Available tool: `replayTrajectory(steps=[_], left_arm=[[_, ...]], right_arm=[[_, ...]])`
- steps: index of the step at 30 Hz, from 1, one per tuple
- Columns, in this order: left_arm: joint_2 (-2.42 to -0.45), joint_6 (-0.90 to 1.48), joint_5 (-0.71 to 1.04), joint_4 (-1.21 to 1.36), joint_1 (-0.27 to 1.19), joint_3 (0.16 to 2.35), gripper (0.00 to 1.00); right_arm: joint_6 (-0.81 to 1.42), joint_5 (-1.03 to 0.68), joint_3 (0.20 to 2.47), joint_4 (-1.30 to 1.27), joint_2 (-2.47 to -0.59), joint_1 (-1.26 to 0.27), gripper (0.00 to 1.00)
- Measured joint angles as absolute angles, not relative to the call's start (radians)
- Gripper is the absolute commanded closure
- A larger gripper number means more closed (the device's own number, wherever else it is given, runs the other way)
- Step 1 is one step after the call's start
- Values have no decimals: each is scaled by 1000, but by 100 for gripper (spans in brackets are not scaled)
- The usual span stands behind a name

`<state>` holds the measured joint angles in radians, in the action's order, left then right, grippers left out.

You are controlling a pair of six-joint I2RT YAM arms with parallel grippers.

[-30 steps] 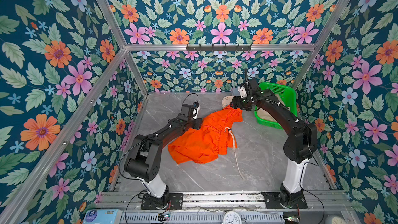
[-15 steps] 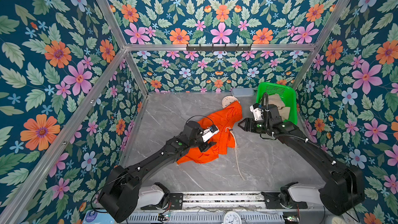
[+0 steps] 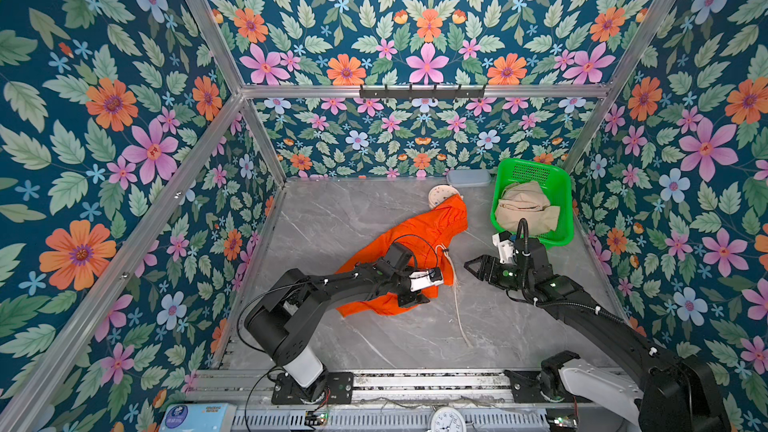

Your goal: Fold and stack the shorts

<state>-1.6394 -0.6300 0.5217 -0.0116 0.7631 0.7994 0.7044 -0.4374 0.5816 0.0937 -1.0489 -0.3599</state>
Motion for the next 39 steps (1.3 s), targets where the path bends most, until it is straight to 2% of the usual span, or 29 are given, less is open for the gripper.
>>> replayTrajectory(steps=[10,14,19,22,32,39], left_arm=[[-1723,-634,458,111,774,777,55],[-1729,-625,414,174,777,762,66],[-1715,-570,371,239,778,734,85],[-1691,-513,371,275,778,712,90],[-1562,-286,445,506,778,591,92],[-1540,-238,485,582,778,586,92]], right_arm=[[741,-461,538,66,-1021,-360,30],[752,-468,525,65,-1011,-360,30],[767,-489,520,61,-1005,-360,30],[785,-510,514,52,-1005,-360,30],[973,-571,525,-14,-1064,-366,28],[1143,-602,549,-125,-1192,-450,27]])
